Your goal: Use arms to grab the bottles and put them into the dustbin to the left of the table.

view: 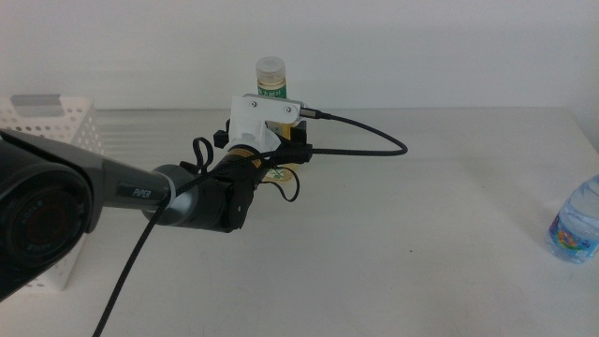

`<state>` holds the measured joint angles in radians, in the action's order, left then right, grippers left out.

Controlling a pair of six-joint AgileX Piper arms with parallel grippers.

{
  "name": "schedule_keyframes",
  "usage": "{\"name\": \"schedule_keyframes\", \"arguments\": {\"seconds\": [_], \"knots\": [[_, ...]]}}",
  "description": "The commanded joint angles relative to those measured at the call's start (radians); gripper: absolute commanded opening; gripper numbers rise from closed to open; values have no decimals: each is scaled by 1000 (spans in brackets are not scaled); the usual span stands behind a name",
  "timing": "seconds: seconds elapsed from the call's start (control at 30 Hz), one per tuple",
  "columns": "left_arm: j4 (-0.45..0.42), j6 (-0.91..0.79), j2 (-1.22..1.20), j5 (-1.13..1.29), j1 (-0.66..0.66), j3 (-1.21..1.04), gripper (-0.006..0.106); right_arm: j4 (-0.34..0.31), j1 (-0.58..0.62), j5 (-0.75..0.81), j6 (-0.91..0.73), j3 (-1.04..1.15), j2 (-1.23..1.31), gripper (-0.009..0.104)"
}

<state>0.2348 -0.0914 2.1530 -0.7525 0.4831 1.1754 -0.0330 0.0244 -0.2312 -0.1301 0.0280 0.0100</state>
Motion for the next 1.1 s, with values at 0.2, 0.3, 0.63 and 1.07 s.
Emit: {"name": "schedule_keyframes", "arguments": {"seconds": [0.2,0.3,0.63,1.07], "knots": [[-7,32,-42,-104,3,30,52,-6,-6,74,-9,-8,27,77],[-8,40,-52,-98,3,29,18,-6,-6,74,-9,-8,27,77],[-30,11,-210,-100,3,-113,-5,-6,-6,74,-9,-8,27,77],[-46,8,-543,-23,3,-366,-5,-6,-6,74,-9,-8,27,77]]}}
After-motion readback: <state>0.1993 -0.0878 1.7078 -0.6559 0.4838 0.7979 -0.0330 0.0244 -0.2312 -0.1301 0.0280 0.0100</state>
